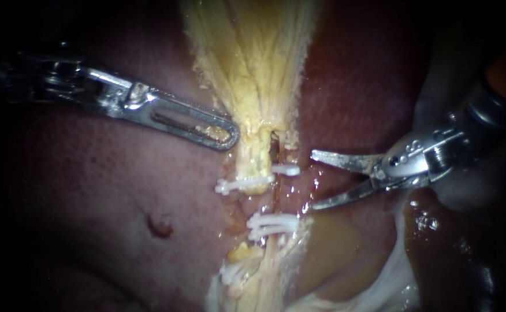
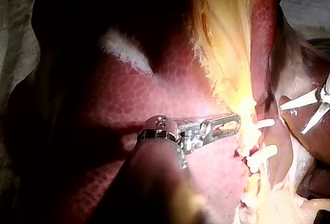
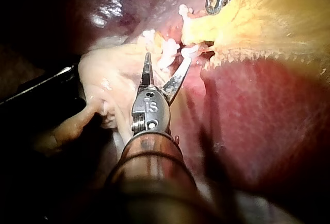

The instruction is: Go to the cutting position right tube

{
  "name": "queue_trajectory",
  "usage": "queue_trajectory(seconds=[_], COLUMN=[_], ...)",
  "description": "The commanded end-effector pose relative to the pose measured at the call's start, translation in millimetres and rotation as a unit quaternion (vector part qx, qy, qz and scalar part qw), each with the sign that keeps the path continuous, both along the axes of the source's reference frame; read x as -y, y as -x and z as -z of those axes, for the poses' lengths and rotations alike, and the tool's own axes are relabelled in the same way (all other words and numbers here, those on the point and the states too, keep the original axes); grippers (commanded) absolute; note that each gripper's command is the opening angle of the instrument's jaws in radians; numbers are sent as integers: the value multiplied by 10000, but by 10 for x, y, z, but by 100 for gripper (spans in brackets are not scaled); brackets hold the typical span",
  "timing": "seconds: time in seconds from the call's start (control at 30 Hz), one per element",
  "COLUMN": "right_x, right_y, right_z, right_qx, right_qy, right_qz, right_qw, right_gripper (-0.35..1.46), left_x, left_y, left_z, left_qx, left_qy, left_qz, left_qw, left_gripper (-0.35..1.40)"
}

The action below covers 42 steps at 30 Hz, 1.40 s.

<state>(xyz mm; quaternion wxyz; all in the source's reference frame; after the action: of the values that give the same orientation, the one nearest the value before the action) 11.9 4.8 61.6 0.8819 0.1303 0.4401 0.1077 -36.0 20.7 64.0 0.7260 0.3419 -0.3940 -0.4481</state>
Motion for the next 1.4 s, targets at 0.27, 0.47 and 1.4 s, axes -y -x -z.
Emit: queue_trajectory(seconds=[0.27, 0.47, 1.4], right_x=[-1, -1, 48], right_y=[0, -1, -43], right_z=[-1, -1, -83], right_qx=[-6, -21, 39], right_qy=[-9, -25, -1342], right_qz=[7, 25, 524], right_qw=[10000, 10000, 9896], right_gripper=[145, 145, 143], left_x=[-17, -25, -22], left_y=[-56, -80, -75], left_z=[35, 51, 51], left_qx=[-57, -70, -84], left_qy=[33, 55, 65], left_qz=[108, 244, 263], left_qw=[9999, 9997, 9996], left_gripper=[-35, -35, -35])
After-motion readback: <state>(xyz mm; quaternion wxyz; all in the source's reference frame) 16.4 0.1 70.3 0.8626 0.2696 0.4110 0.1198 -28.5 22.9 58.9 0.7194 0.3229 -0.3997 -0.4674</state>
